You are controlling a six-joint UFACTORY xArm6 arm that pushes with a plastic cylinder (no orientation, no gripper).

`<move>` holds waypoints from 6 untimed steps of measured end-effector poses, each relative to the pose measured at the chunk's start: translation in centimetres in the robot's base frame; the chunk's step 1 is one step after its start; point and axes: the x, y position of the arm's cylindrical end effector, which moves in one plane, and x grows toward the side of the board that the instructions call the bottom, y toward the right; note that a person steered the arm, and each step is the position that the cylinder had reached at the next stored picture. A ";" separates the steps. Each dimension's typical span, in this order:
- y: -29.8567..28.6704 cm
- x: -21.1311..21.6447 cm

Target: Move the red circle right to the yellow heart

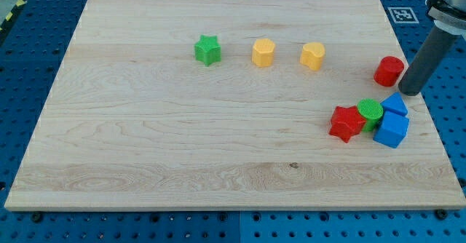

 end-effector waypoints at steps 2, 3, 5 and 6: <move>-0.5 -3.1; -0.5 -3.5; -0.3 -1.1; -0.9 -2.1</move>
